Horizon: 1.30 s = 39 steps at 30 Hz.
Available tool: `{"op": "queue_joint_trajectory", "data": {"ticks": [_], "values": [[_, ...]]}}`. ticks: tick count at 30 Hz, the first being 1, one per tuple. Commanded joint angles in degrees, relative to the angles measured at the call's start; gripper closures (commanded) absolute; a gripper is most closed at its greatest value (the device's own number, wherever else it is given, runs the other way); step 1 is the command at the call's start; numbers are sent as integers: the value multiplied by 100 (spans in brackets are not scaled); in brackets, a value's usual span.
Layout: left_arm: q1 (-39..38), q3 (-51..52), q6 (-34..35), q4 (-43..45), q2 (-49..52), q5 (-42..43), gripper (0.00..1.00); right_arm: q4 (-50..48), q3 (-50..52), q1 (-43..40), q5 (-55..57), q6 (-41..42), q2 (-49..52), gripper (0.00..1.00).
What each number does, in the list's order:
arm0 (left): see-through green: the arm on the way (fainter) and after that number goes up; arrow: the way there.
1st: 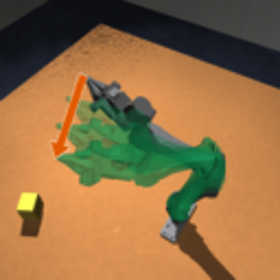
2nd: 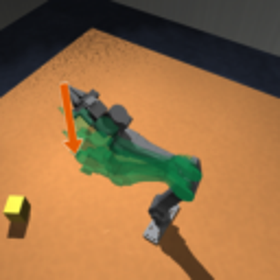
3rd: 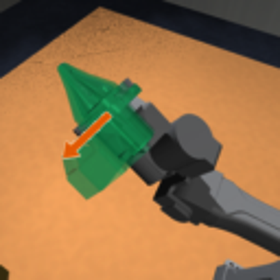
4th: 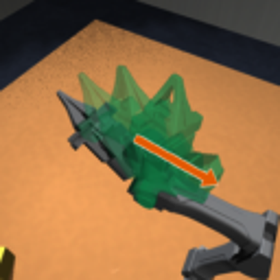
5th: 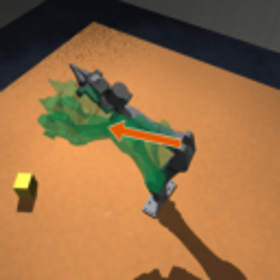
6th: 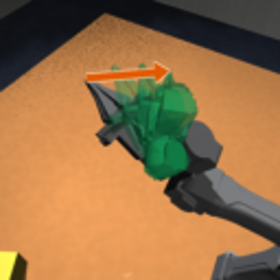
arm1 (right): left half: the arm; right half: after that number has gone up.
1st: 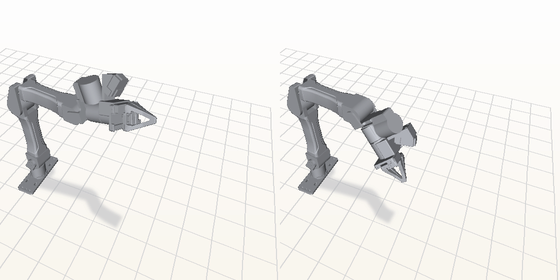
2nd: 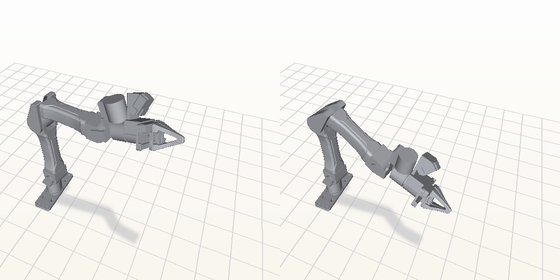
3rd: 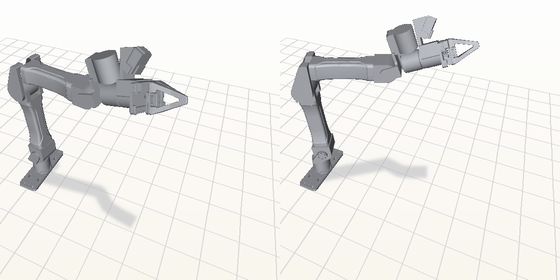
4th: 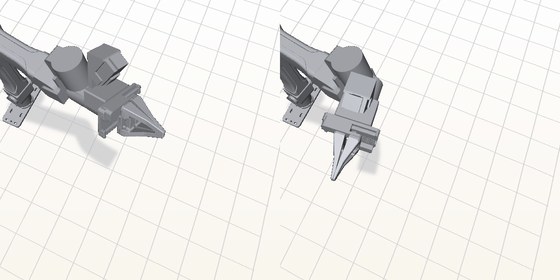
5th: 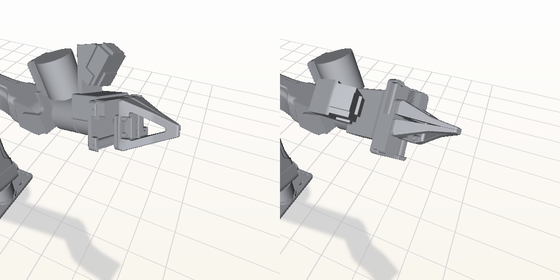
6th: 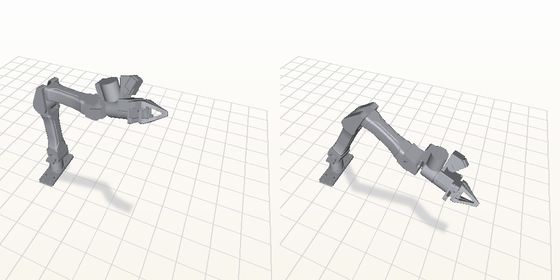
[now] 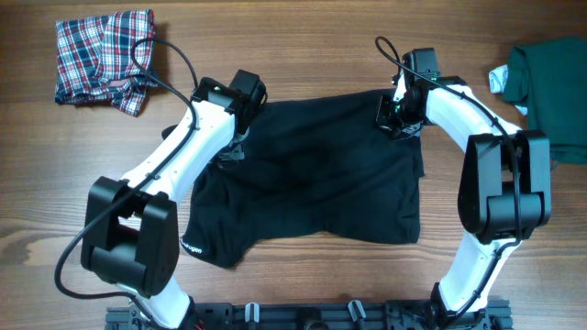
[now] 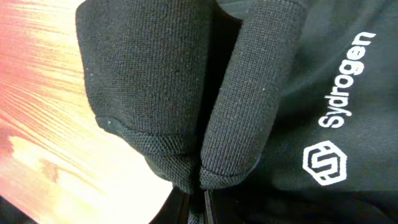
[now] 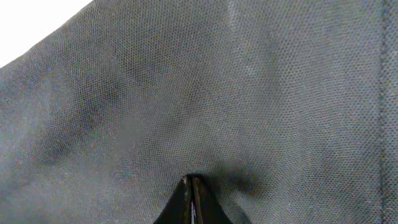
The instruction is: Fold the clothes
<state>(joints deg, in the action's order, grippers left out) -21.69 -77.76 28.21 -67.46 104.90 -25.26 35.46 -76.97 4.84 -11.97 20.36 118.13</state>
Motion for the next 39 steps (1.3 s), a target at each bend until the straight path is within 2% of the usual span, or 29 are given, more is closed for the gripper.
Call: {"op": "queue_joint_trajectory", "data": {"ticks": [1,5,7,8,10,11,14,18,19,21,24,26,32,36,39], "values": [[315,0,79,-199,-225,-188,93,-26,164,-68,772,63,551,96],[651,0,81,-315,-227,-184,87,-31,164,-68,772,66,553,96],[748,0,81,-310,-262,-186,77,-31,164,-68,772,66,553,96],[774,0,81,-308,-297,-184,75,-33,164,-68,774,63,553,96],[785,0,81,-308,-363,-184,82,-35,164,-68,776,66,553,96],[785,0,81,-310,-420,-186,89,-35,164,-68,776,66,553,96],[807,0,81,-315,-564,-186,96,-33,164,-68,881,68,553,96],[1016,0,254,-396,-592,-116,96,-33,164,-74,903,66,553,96],[1075,0,251,-393,-592,2,92,-55,164,-74,903,66,553,96],[1128,0,175,-280,-592,251,73,-131,164,-74,903,70,553,96],[1115,0,-669,498,-590,1115,51,-278,164,-125,1174,243,553,96],[1117,0,-723,916,-590,1456,43,-299,164,-293,1556,278,553,96],[1115,0,-1279,1617,-564,2291,39,-330,162,-1180,1895,378,553,96],[1115,0,-1384,2249,-420,2566,35,-396,162,-1615,1550,-11,553,96],[1071,0,-1609,2970,-227,3292,34,-595,162,-1604,1014,-282,553,96]]}}
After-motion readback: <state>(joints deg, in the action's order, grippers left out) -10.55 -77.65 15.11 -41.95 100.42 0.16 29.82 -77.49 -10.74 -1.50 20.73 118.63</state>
